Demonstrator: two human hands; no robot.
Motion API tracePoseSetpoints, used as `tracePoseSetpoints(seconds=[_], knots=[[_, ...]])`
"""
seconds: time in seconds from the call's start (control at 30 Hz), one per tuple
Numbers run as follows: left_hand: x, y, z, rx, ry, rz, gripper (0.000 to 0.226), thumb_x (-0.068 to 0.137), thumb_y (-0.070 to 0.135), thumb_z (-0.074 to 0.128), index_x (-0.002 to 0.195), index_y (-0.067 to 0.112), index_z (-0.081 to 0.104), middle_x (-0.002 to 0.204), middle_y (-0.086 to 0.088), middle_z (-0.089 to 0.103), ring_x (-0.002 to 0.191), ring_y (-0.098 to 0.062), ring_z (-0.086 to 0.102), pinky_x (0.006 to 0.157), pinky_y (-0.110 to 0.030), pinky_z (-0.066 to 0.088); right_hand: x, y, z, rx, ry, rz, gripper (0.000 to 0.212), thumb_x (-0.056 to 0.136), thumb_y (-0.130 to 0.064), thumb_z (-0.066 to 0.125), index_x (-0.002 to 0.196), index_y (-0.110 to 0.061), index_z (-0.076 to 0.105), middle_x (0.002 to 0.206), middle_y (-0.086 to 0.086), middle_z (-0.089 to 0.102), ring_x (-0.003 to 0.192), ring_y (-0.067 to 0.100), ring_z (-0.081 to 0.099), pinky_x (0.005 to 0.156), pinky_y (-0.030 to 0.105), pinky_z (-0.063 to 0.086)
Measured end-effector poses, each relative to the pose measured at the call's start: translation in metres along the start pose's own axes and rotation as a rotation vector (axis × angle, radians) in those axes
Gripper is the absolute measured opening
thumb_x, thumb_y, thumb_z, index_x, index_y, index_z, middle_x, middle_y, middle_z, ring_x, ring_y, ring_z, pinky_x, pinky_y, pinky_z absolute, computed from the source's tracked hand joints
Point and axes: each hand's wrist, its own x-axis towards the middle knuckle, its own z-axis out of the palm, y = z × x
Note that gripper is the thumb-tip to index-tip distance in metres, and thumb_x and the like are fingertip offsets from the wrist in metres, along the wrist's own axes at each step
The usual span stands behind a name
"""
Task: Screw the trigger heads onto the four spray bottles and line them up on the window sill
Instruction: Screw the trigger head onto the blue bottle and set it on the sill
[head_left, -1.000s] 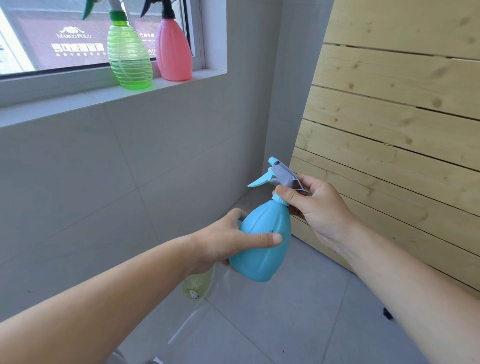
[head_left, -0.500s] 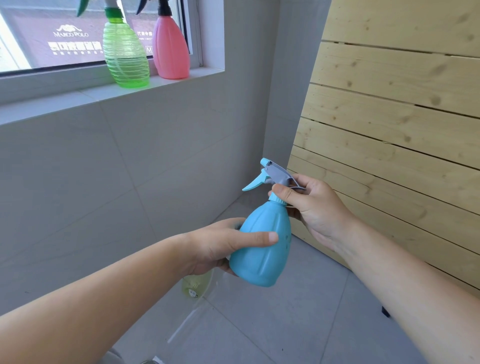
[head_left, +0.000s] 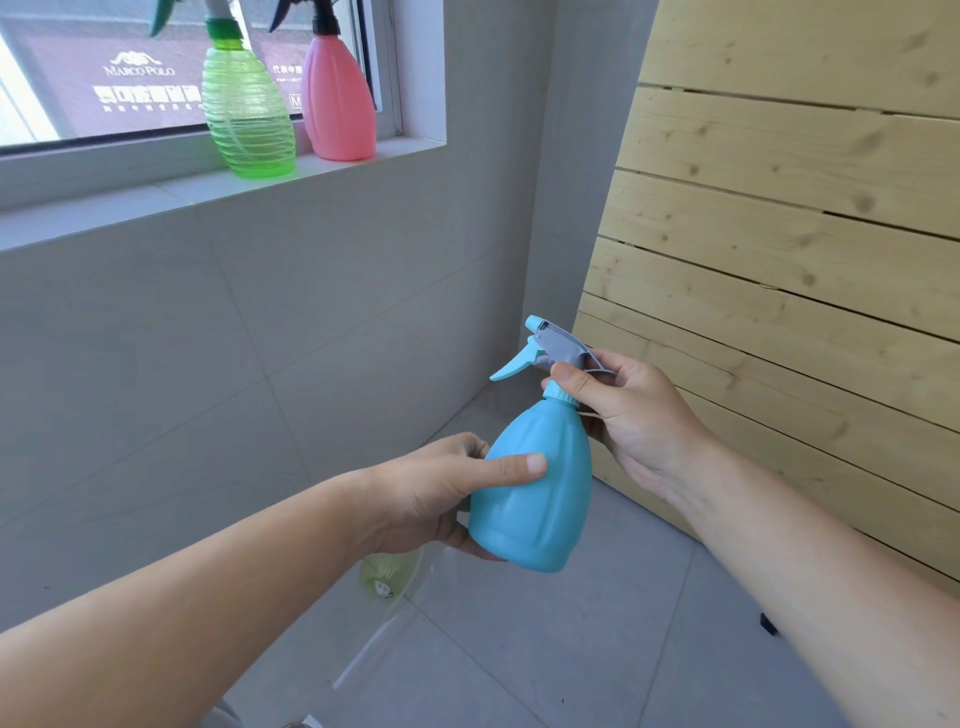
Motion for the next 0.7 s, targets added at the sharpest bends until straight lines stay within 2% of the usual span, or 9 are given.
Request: tracePoseSetpoints(seconds=[0.03,0.13,0.23,0.3,0.4,0.5,0.53,0.6,0.7], knots=[[0.000,-0.001,-0.001,0.001,-0.035,-0.008,0.024,0.077,0.047,0.079,0.086,0.025,0.082,0.103,-0.003,0.079,0.097,-0.023,0.073,0.090,-0.047,0.060,0.000,0.000,0.000,0.001,-0.003,0.006,0.011,0.092,-0.015,0.068,0.101,-0.017,0.075,0.092,0.009,0.067,0.085,0.021,0.061,0.074,0.031,0.052],[0.001,-0.004,-0.005,-0.023,-0.114,-0.008,0.039,0.076,0.050,0.076,0.103,0.023,0.079,0.111,-0.006,0.076,0.098,-0.025,0.072,0.083,-0.040,0.059,0.001,-0.001,-0.001,0.007,-0.002,0.024,0.013,0.092,-0.018,0.069,0.104,-0.017,0.076,0.090,0.006,0.070,0.080,0.019,0.063,0.074,0.030,0.053],[0.001,-0.003,-0.005,0.000,-0.115,-0.004,0.040,0.073,0.050,0.078,0.106,0.027,0.078,0.121,-0.014,0.074,0.105,-0.029,0.068,0.099,-0.054,0.051,0.001,0.000,-0.001,0.021,-0.010,0.026,0.014,0.092,-0.018,0.068,0.105,-0.016,0.075,0.088,0.004,0.071,0.077,0.017,0.065,0.077,0.031,0.054],[0.001,-0.004,-0.002,0.056,-0.088,-0.005,0.056,0.071,0.053,0.079,0.119,0.024,0.071,0.130,-0.016,0.070,0.115,-0.032,0.069,0.109,-0.059,0.045,0.000,0.001,0.001,0.012,-0.015,0.018,0.015,0.092,-0.016,0.068,0.106,-0.015,0.075,0.086,0.004,0.071,0.077,0.017,0.065,0.075,0.029,0.054],[0.001,-0.004,0.005,0.130,-0.073,-0.013,0.066,0.066,0.060,0.078,0.123,0.028,0.067,0.122,-0.004,0.076,0.112,-0.025,0.072,0.107,-0.053,0.049,0.000,0.002,0.004,-0.012,-0.011,0.006,0.015,0.093,-0.015,0.068,0.106,-0.015,0.075,0.087,0.005,0.069,0.081,0.018,0.063,0.072,0.028,0.054],[0.003,-0.005,0.003,0.035,-0.046,-0.010,0.065,0.069,0.059,0.075,0.125,0.027,0.069,0.127,-0.005,0.074,0.113,-0.026,0.071,0.108,-0.053,0.048,-0.001,-0.002,0.004,-0.009,0.008,0.008,0.011,0.093,-0.016,0.068,0.101,-0.018,0.076,0.090,0.007,0.069,0.083,0.021,0.062,0.074,0.032,0.051],[0.003,-0.005,0.000,-0.019,-0.048,-0.012,0.063,0.069,0.056,0.073,0.124,0.024,0.069,0.127,-0.007,0.074,0.112,-0.028,0.069,0.107,-0.054,0.048,-0.001,-0.003,0.002,-0.001,0.014,0.008,0.010,0.093,-0.016,0.068,0.098,-0.018,0.076,0.091,0.007,0.069,0.083,0.021,0.062,0.074,0.032,0.051],[0.002,-0.004,-0.002,-0.078,-0.065,-0.009,0.060,0.069,0.049,0.071,0.122,0.021,0.069,0.120,-0.009,0.074,0.104,-0.029,0.068,0.095,-0.050,0.053,-0.001,-0.005,0.000,0.010,0.020,0.006,0.010,0.093,-0.016,0.067,0.094,-0.019,0.077,0.091,0.008,0.070,0.084,0.022,0.063,0.075,0.032,0.051],[0.002,-0.002,0.002,0.015,-0.027,0.002,0.060,0.075,0.043,0.074,0.128,0.019,0.063,0.124,-0.013,0.073,0.099,-0.025,0.072,0.080,-0.042,0.059,-0.002,-0.003,0.000,-0.003,0.025,0.008,0.010,0.093,-0.015,0.067,0.094,-0.018,0.076,0.091,0.008,0.070,0.085,0.021,0.063,0.077,0.033,0.051]])
